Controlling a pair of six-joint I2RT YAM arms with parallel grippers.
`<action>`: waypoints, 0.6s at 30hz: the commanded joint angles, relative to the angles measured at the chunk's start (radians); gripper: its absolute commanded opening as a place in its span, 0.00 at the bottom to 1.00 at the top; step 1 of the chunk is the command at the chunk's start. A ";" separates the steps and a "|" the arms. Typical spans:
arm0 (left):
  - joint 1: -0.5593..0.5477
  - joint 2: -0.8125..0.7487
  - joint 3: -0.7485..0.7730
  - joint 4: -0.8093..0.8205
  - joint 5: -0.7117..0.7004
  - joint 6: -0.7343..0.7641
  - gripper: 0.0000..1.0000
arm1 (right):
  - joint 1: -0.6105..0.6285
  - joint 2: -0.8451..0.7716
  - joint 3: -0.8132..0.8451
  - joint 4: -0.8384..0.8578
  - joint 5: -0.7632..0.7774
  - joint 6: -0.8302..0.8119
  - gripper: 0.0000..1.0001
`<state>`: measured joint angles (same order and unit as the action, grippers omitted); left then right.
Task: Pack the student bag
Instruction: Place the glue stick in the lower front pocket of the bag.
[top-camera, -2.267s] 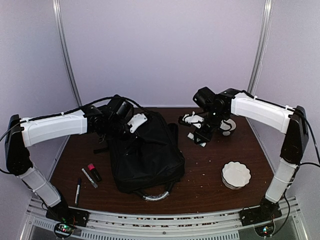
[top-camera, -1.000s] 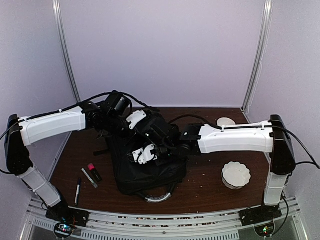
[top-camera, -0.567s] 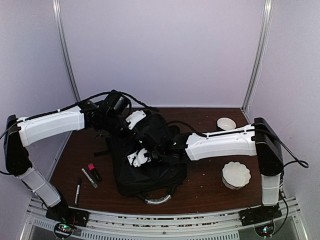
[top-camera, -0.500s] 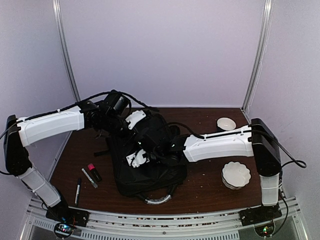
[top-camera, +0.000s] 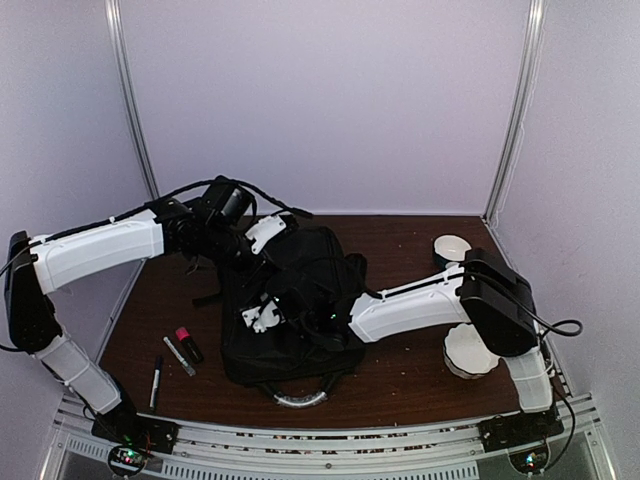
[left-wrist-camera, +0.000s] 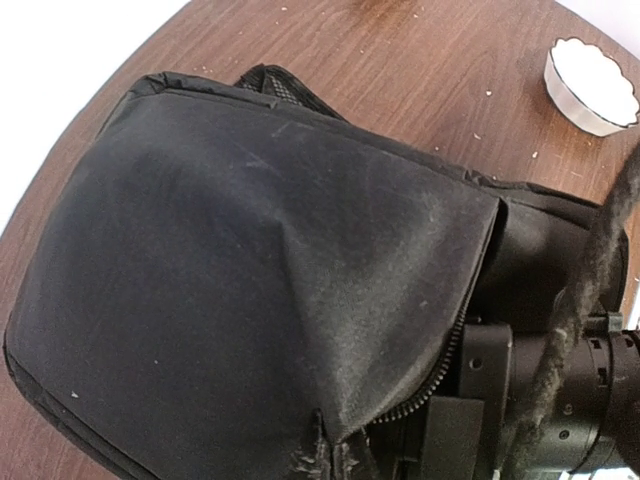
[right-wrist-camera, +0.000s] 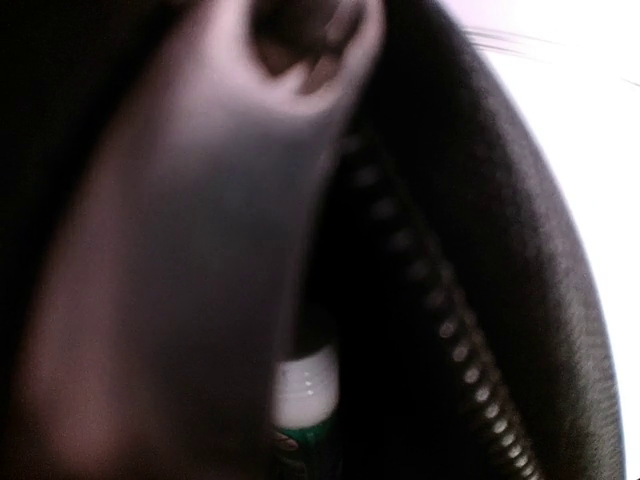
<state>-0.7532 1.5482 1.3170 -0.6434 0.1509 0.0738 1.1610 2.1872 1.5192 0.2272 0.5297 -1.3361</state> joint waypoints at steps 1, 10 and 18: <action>-0.028 -0.064 0.044 0.106 0.116 0.001 0.00 | -0.033 -0.006 -0.020 0.153 0.092 -0.034 0.44; -0.028 -0.042 0.040 0.107 -0.013 -0.007 0.00 | -0.003 -0.142 -0.085 -0.073 0.021 0.085 0.49; -0.020 -0.004 0.043 0.114 -0.026 -0.005 0.00 | 0.032 -0.278 -0.131 -0.316 -0.088 0.216 0.49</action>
<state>-0.7910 1.5440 1.3170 -0.6090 0.1448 0.0757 1.1759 2.0312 1.4162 0.0429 0.4553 -1.2137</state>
